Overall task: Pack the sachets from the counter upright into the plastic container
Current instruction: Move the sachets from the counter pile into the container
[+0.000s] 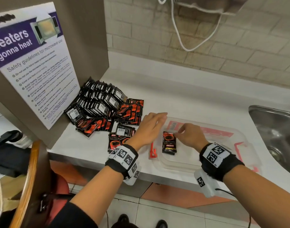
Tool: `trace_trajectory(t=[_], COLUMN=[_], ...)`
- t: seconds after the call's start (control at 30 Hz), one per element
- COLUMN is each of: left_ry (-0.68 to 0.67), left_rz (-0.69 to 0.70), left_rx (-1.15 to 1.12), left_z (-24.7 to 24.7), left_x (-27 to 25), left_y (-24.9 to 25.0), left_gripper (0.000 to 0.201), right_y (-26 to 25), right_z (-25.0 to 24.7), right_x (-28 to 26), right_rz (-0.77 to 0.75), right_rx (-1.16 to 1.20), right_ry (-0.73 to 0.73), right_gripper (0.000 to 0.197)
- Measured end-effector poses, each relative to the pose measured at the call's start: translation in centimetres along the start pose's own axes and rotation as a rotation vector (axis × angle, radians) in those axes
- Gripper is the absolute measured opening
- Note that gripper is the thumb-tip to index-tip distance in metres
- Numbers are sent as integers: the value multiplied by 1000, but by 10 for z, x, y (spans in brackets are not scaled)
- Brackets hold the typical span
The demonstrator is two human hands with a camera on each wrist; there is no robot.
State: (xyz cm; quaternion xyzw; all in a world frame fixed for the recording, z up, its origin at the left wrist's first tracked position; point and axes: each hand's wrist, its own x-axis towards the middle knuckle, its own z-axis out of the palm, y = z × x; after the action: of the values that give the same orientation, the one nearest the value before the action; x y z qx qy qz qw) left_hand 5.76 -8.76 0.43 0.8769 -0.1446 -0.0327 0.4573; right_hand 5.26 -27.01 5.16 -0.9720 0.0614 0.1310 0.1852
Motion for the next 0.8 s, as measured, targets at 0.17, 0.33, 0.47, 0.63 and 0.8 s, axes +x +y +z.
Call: trace_trajectory(t=[0.17,0.33,0.47,0.63,0.8], left_ry=[220,248,116,66,28], left_rz=[-141,-459,-652,-803,-779], left_rx=[15,189,361,374,342], left_z=[-43,-77,-95,-102,-92], left_x=[-21,-49,-56,-63,-62], left_y=[-17,-47,-65,-79,-77], left_gripper=[30,15,25,44,42], right_y=[-51,-115,-141,-143,-143], right_z=[-16,15,61,95,107], right_x=[-25,-44,-40,-33,-28], right_rz=[-210,-456,-383,-353,-315], right_rx=[224,249,94,-78,-115], right_ry=[87,-108,-303,-312,-269], right_gripper=[15,33,70,68,62])
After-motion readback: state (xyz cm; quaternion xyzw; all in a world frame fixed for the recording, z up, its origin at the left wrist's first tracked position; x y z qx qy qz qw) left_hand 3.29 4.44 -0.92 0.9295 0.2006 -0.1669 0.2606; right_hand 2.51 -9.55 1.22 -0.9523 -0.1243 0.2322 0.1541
